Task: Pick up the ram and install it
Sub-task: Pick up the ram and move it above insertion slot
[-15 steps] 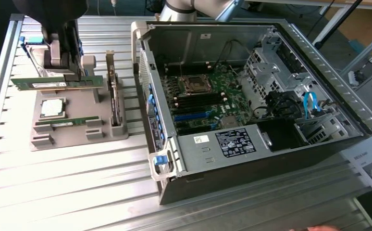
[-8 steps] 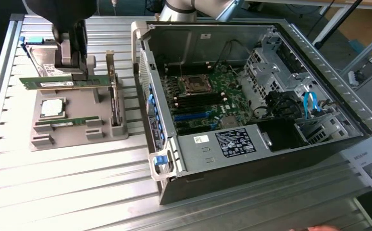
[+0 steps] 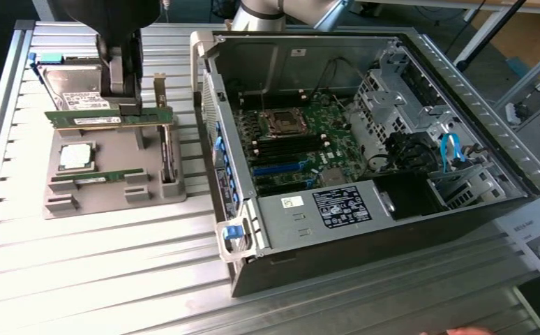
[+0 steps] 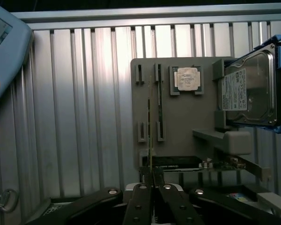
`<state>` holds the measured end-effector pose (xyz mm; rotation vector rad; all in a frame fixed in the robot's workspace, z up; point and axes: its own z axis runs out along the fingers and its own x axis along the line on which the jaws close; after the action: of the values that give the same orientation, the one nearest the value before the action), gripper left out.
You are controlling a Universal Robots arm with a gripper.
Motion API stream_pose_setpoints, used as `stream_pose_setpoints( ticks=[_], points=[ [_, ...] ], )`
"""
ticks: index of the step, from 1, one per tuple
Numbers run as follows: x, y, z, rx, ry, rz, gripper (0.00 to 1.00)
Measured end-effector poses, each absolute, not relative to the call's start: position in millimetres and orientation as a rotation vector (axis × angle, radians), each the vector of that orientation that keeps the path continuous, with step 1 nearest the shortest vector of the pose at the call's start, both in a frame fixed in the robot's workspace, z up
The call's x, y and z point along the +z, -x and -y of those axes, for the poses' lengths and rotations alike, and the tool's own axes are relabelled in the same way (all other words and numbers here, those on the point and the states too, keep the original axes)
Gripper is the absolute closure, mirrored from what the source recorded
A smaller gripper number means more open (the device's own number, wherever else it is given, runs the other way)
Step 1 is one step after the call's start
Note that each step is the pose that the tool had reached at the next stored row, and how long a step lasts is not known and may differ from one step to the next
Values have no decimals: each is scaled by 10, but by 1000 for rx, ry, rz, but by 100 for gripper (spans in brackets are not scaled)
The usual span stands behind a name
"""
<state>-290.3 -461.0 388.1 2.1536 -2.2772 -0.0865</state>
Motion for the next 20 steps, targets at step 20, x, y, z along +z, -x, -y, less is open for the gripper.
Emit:
stream_pose_setpoints(
  ticks=[20],
  points=[
    [3887,2539,4610,-87,-2153,2277,88]
  ],
)
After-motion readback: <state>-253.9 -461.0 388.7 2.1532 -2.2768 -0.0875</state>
